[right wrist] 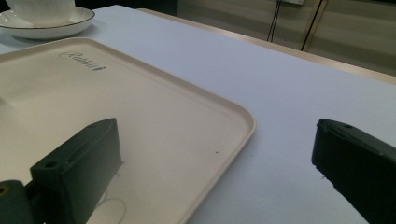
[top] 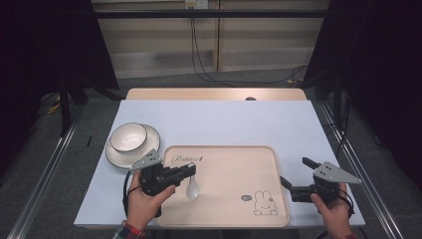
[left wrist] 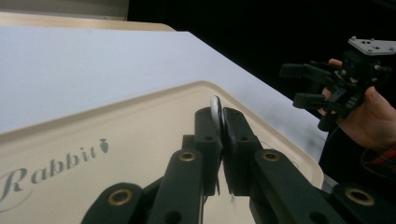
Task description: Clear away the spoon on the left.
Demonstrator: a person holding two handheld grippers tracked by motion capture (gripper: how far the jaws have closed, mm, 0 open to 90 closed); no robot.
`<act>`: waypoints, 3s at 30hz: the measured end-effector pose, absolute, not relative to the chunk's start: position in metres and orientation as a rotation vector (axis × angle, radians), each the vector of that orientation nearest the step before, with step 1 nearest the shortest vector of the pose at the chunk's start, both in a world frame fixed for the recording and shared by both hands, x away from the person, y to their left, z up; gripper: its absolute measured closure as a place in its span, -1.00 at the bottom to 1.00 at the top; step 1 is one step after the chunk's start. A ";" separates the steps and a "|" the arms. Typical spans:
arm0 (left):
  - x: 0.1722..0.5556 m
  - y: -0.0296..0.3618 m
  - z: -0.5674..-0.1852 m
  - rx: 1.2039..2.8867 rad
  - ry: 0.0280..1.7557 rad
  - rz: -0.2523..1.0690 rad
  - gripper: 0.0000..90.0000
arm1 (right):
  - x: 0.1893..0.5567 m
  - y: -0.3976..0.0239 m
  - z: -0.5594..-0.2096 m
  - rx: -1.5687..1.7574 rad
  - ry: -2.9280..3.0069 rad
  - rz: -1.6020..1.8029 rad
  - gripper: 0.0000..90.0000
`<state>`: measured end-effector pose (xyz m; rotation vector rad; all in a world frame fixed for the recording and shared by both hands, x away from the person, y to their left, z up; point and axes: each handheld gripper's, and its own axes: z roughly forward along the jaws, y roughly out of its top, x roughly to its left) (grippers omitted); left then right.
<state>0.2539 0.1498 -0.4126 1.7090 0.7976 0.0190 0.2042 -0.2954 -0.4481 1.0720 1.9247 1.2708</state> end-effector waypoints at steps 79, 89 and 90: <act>0.318 0.141 -0.469 1.898 0.927 0.195 0.40 | 0.202 -0.297 -0.449 1.072 1.946 1.270 -0.98; 0.320 0.139 -0.472 1.910 0.951 0.194 0.38 | 0.200 -0.299 -0.449 1.073 1.945 1.261 -0.98; 0.320 0.139 -0.473 1.916 0.957 0.197 0.37 | 0.200 -0.299 -0.449 1.072 1.946 1.261 -0.98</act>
